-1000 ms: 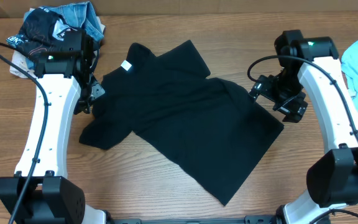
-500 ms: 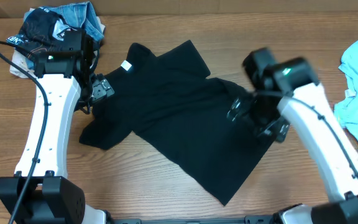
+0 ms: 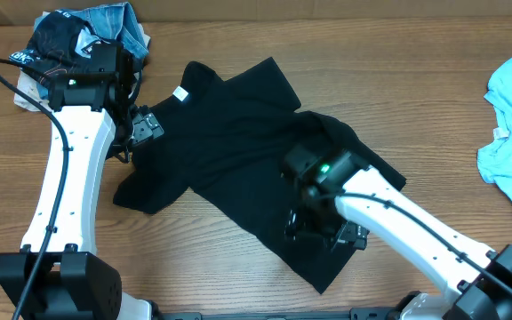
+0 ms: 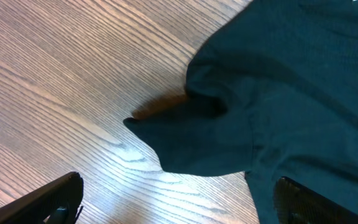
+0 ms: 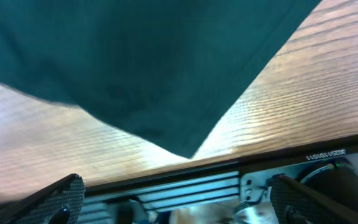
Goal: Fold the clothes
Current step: 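Move the right gripper to the shirt's lower right hem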
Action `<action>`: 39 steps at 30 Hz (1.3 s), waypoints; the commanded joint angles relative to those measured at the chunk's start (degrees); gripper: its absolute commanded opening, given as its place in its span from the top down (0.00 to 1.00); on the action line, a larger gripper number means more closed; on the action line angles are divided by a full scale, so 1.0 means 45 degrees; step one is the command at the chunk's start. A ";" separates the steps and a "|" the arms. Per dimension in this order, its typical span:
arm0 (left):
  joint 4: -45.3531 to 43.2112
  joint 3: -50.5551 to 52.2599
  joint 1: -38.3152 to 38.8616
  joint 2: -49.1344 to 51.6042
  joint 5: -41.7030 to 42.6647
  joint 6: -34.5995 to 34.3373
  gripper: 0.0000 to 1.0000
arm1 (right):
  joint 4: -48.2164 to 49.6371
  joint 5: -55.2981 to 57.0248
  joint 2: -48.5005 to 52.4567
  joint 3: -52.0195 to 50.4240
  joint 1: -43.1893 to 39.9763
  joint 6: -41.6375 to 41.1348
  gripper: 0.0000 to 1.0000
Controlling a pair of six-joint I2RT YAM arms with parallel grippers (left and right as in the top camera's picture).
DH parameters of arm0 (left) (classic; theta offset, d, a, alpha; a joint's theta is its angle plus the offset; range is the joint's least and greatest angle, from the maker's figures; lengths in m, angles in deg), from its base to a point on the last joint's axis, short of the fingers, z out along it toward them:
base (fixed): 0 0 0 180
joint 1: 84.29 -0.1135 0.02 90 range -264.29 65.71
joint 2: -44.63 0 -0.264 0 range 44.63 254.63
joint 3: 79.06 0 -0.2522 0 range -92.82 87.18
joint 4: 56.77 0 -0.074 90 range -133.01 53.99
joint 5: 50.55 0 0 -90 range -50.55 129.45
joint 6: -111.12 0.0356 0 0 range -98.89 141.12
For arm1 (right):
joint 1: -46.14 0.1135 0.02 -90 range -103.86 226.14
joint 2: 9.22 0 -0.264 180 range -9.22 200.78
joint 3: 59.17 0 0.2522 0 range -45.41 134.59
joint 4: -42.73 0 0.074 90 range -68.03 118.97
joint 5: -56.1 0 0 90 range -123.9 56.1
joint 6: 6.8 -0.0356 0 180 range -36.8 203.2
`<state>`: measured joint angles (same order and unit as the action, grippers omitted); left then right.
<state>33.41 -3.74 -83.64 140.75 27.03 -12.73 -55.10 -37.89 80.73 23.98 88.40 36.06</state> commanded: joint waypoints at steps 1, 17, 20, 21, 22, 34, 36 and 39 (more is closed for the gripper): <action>-0.0044 -0.0155 0.0005 -0.0170 0.0049 0.0389 0.00 | 0.0010 -0.0146 -0.0204 -0.0719 0.1015 0.1477 0.00; -0.0039 -0.0155 0.0005 -0.0170 0.0053 0.0583 0.00 | 0.2749 -0.1035 -0.0199 -0.3468 0.1938 0.3531 0.03; -0.0044 -0.0155 0.0005 -0.0170 0.0053 0.0583 0.00 | 0.3060 -0.2200 -0.0199 -0.3779 0.2297 0.5100 0.04; -0.0044 -0.0155 0.0005 -0.0170 0.0053 0.0583 0.00 | 0.3099 -0.2191 -0.0199 -0.3866 0.2409 0.5236 0.04; -0.0039 -0.0155 0.0005 -0.0170 0.0053 0.0583 0.00 | 0.3152 -0.2181 -0.0199 -0.3988 0.2550 0.5450 0.04; -0.0044 -0.0155 0.0005 -0.0170 0.0053 0.0583 0.00 | 0.4371 -0.2540 -0.0199 -0.4357 0.2861 0.5435 0.01; -0.0044 -0.0155 0.0005 -0.0170 0.0058 0.0583 0.00 | 0.4687 -0.2579 -0.0199 -0.4585 0.2861 0.5430 0.01; -0.0044 -0.0155 0.0005 -0.0170 0.0053 0.0583 0.00 | 0.5187 -0.2565 -0.0199 -0.5115 0.2856 0.5304 0.01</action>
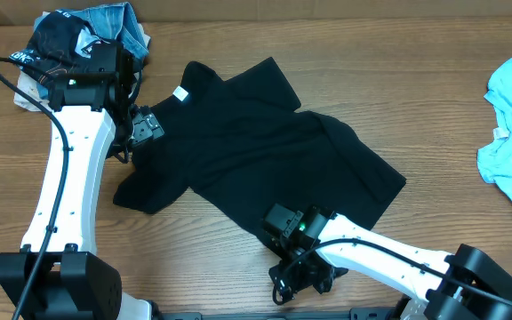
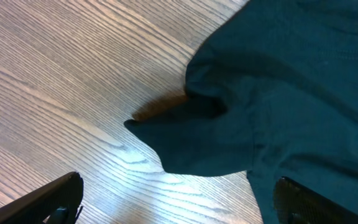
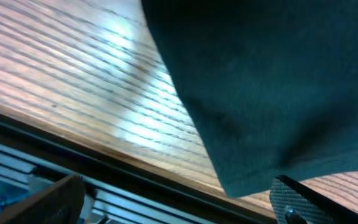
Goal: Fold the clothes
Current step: 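Move the right gripper to the shirt's lower right hem, then grasp the lower right hem with the right gripper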
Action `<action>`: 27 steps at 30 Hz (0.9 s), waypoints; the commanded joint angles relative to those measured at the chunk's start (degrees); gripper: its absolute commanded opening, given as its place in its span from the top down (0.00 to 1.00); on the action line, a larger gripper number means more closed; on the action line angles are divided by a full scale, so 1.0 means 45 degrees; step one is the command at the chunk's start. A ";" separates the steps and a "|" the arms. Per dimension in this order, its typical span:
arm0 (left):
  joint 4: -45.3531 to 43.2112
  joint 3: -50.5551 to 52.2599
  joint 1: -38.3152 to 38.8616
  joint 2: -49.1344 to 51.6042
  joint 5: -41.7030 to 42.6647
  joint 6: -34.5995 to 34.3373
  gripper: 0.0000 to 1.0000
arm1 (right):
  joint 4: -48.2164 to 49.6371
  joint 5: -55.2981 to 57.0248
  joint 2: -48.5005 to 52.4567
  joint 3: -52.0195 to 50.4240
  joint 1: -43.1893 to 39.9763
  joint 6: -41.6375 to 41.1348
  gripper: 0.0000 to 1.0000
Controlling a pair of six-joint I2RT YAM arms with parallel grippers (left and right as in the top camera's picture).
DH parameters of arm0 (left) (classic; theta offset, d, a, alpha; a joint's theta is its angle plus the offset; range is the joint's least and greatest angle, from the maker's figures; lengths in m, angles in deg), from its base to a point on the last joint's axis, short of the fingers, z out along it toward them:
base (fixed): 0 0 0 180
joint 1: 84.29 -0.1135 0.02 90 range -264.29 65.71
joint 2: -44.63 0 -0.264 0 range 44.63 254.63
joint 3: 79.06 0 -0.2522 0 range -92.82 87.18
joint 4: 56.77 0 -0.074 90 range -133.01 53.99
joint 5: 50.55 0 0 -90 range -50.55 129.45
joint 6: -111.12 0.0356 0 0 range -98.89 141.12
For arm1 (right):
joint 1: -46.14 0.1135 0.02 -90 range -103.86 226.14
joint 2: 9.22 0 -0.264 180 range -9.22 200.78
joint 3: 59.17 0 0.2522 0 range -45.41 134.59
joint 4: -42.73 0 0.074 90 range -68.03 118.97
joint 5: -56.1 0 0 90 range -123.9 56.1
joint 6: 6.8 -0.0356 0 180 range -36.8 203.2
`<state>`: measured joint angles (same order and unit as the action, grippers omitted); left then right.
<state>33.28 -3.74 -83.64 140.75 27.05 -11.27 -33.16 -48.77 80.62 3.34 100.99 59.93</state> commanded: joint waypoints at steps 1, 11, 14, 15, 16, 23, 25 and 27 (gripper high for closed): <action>-0.0015 -0.0155 0.0005 -0.0170 0.0049 0.0257 0.00 | 0.0432 -0.0126 -0.0175 -0.0646 0.0058 -0.0121 0.01; -0.0005 -0.0155 0.0005 -0.0170 0.0058 0.0359 0.00 | 0.0612 -0.0053 -0.0175 -0.0845 0.0058 -0.0554 0.09; -0.0010 -0.0155 0.0005 -0.0170 0.0053 0.0355 0.00 | 0.0699 -0.0053 -0.0175 -0.0845 0.0058 -0.0554 0.24; -0.0005 -0.0155 0.0005 -0.0170 0.0053 0.0359 0.00 | 0.0699 -0.0053 -0.0175 -0.0845 0.0058 -0.0554 0.25; -0.0005 -0.0155 0.0005 -0.0170 0.0053 0.0359 0.00 | 0.0699 -0.0053 -0.0175 -0.0845 0.0058 -0.0554 0.26; -0.0005 -0.0155 0.0005 -0.0170 0.0058 0.0393 0.00 | 0.1044 -0.0044 -0.0175 -0.1141 0.0058 -0.0962 0.40; -0.0005 -0.0155 0.0005 -0.0170 0.0058 0.0393 0.00 | 0.1297 -0.0039 -0.0175 -0.1477 0.0058 -0.1088 0.43; -0.0015 -0.0155 0.0005 -0.0170 0.0058 0.0393 0.00 | 0.1467 -0.0053 -0.0175 -0.1778 0.0058 -0.1224 0.39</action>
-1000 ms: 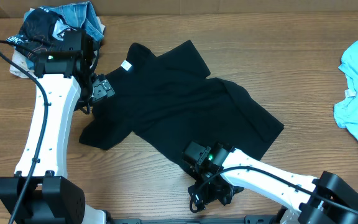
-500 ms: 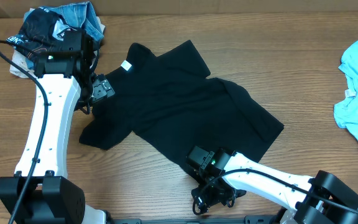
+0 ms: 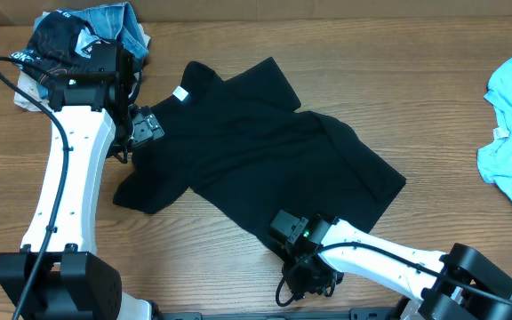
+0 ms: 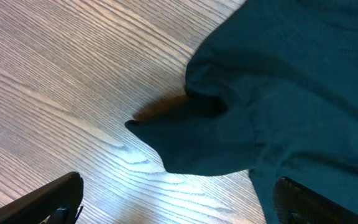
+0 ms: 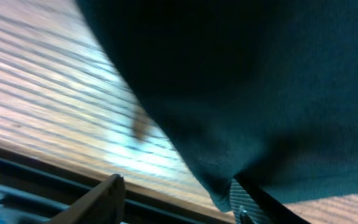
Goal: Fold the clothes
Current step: 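Grasp the lower right hem with the right gripper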
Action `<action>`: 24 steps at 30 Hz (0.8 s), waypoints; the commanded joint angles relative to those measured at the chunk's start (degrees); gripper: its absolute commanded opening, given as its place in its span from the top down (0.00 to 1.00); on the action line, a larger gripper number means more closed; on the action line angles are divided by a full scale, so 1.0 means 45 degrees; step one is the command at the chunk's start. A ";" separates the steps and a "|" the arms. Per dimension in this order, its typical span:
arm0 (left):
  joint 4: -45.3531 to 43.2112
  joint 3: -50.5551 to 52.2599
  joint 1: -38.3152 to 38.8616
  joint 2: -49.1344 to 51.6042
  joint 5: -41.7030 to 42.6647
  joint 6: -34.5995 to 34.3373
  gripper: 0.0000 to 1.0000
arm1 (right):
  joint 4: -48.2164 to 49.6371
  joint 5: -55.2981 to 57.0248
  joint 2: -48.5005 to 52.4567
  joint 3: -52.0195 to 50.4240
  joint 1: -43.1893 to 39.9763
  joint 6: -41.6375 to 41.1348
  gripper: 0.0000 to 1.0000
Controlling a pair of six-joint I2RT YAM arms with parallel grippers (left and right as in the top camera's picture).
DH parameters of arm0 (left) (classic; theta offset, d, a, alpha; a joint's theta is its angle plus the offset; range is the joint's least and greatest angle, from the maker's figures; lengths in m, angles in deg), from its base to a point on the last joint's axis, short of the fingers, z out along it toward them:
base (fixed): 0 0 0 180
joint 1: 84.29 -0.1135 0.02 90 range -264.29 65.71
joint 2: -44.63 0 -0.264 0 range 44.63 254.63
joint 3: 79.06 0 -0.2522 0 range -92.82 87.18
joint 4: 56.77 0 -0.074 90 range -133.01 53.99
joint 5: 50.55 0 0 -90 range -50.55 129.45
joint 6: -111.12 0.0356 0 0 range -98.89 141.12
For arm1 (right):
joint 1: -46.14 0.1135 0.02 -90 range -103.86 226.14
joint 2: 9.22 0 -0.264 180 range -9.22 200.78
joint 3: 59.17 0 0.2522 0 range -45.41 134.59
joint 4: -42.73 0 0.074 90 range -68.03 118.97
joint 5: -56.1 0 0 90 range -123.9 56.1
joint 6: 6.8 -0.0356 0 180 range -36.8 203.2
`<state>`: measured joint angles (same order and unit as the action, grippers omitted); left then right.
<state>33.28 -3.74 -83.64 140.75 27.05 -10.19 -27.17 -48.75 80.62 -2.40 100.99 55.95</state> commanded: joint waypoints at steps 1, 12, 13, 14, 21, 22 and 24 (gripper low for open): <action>-0.0015 -0.0155 0.0005 -0.0170 0.0058 0.0155 0.00 | 0.0151 -0.0058 -0.0175 -0.0583 0.0058 -0.0340 0.37; -0.0170 -0.0155 0.0005 -0.0170 0.0092 0.0155 0.00 | 0.0325 -0.0053 -0.0175 -0.0627 -0.0306 -0.0636 0.30; -0.0165 -0.0155 0.0005 -0.0170 0.0092 0.0155 0.00 | 0.0321 -0.0058 -0.0175 -0.0627 -0.0374 -0.0641 0.31; -0.0160 -0.0155 0.0005 -0.0170 0.0097 0.0155 0.00 | 0.0316 -0.0058 -0.0175 -0.0627 -0.0457 -0.0680 0.34; -0.0194 -0.0155 0.0005 -0.0170 0.0092 0.0155 0.00 | -0.0588 -0.0053 -0.0180 0.0083 -0.1287 -0.0908 0.38; -0.0209 -0.0155 0.0005 -0.0170 0.0097 0.0151 0.00 | -0.0855 -0.0049 -0.0180 0.0291 -0.1345 -0.0903 0.37; -0.0214 -0.0155 0.0005 -0.0170 0.0097 0.0155 0.00 | -0.1345 -0.0039 -0.0180 0.0656 -0.1379 -0.0811 0.35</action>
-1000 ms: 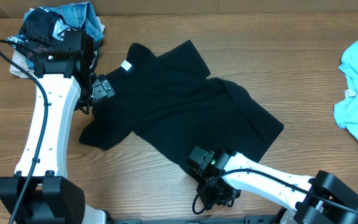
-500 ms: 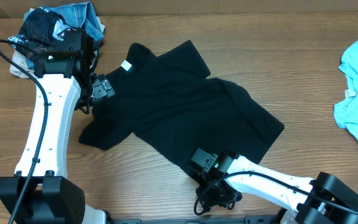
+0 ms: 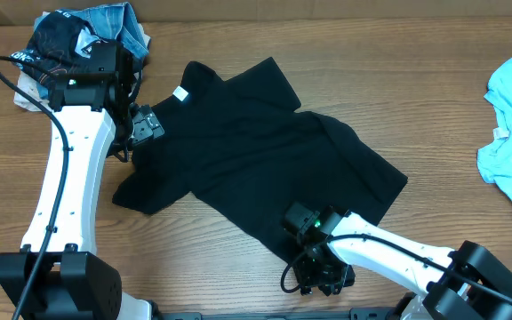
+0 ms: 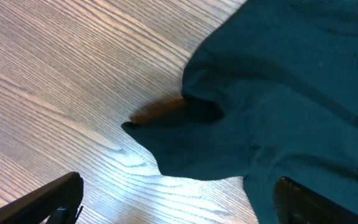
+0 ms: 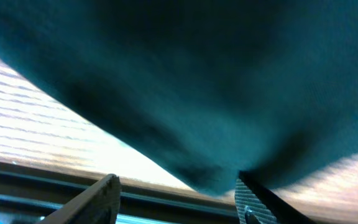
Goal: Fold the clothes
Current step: 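Grasp the lower right hem with the right gripper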
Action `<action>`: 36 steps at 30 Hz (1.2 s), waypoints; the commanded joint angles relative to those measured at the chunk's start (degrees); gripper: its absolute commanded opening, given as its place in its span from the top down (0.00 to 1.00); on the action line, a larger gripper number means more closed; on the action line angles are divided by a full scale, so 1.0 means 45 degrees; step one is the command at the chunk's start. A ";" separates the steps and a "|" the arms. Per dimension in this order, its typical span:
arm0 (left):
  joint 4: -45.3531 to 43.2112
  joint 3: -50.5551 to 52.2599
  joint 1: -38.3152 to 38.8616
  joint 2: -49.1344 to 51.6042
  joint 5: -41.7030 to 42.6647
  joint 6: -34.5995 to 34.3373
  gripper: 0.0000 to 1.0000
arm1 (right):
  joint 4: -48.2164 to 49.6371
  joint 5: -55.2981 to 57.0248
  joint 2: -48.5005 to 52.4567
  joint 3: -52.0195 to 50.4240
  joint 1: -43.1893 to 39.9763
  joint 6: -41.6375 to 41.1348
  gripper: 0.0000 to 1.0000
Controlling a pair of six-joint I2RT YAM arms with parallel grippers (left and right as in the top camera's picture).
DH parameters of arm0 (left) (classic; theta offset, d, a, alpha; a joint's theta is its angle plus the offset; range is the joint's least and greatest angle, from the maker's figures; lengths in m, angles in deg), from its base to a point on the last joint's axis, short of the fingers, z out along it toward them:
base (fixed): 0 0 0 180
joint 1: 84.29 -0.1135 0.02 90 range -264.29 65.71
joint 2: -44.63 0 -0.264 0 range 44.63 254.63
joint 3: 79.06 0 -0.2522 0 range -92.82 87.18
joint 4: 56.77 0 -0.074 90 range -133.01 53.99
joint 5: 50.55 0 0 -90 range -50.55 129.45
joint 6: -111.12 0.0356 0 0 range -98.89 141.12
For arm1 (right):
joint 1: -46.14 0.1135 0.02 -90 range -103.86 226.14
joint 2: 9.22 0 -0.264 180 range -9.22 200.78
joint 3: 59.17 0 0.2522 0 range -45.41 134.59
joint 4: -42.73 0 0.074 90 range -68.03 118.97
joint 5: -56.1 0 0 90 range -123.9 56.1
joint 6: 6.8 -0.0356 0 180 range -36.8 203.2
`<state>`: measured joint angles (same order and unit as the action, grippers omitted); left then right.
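A black T-shirt (image 3: 256,151) lies spread and rumpled on the wooden table. My left gripper (image 3: 140,126) hovers at its left sleeve. In the left wrist view the left gripper (image 4: 179,202) is wide open over the bunched sleeve (image 4: 229,124), holding nothing. My right gripper (image 3: 321,273) is at the shirt's lowest corner by the table's front edge. In the right wrist view the right gripper (image 5: 176,202) is open, and the hem corner (image 5: 207,177) hangs between its fingers (image 5: 101,199), ungripped.
A pile of clothes with jeans (image 3: 87,36) sits at the back left behind the left arm. A light blue garment lies at the right edge. The table's front edge and a metal rail (image 5: 36,186) run just under the right gripper.
My right gripper has shifted a little to the right along the front edge. The shirt's cloth now fills more of its view, with the hem corner between the fingers. The left gripper is unchanged.
My right gripper first hung wide open over the shirt's lower right part. Then it was down by the front edge, left of the hem corner. Then its jaws stood narrower at that corner, where it now sits. The left gripper stayed open at the sleeve.
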<state>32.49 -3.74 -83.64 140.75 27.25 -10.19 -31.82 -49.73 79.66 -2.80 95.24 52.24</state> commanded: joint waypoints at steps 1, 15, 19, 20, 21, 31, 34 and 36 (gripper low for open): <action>-0.0039 -0.0155 0.0005 -0.0170 0.0053 0.0155 0.00 | -0.0486 0.0170 0.0034 0.0865 -0.0097 0.0219 0.33; -0.0029 -0.0155 0.0005 -0.0170 0.0053 0.0155 0.00 | -0.0078 0.0738 0.0039 0.0515 -0.0097 0.0636 0.21; -0.0034 -0.0155 0.0005 -0.0170 0.0053 0.0155 0.00 | 0.0117 0.0733 0.0053 0.0369 -0.0097 0.0583 0.21; -0.0029 -0.0155 0.0005 -0.0170 0.0053 0.0155 0.00 | 0.0160 0.0738 0.0053 0.0340 -0.0097 0.0583 0.22; -0.0029 -0.0155 0.0005 -0.0170 0.0053 0.0155 0.00 | 0.0282 0.0738 0.0063 0.0267 -0.0097 0.0583 0.22; -0.0024 -0.0155 0.0005 -0.0170 0.0058 0.0155 0.00 | 0.0593 0.0748 0.0136 -0.0092 -0.0097 -0.0238 0.34; -0.0029 -0.0155 0.0005 -0.0170 0.0058 0.0155 0.00 | 0.0593 0.0816 0.0136 -0.0117 -0.0097 -0.0520 0.44; -0.0029 -0.0155 0.0005 -0.0170 0.0058 0.0155 0.00 | 0.0573 0.0840 0.0136 -0.0141 -0.0097 -0.0636 0.56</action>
<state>32.43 -3.74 -83.64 140.75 27.25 -10.19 -29.24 -46.74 80.05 -2.89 94.93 51.12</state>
